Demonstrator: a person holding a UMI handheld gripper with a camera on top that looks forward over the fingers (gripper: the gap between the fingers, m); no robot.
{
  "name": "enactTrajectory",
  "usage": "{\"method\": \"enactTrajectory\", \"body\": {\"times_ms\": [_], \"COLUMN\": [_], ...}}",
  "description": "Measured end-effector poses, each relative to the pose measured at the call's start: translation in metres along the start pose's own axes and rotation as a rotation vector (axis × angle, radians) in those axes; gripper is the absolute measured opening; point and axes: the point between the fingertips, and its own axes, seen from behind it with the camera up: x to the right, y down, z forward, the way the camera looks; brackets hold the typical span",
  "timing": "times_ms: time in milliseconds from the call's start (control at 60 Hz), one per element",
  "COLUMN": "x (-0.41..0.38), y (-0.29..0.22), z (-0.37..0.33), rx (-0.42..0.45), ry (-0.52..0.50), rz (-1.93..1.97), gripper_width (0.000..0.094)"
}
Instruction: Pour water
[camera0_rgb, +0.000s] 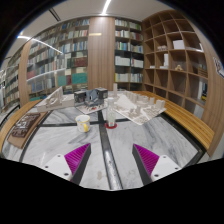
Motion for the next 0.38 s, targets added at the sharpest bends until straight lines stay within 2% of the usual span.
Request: {"method": "enactTrajectory", "body": {"times_ms": [383], "x": [0.02], "y": [0.024], "z": [-0.05], "rx": [-0.003], "ry": [0.032], "rz": [-0.02], "gripper_width": [0.0855]}}
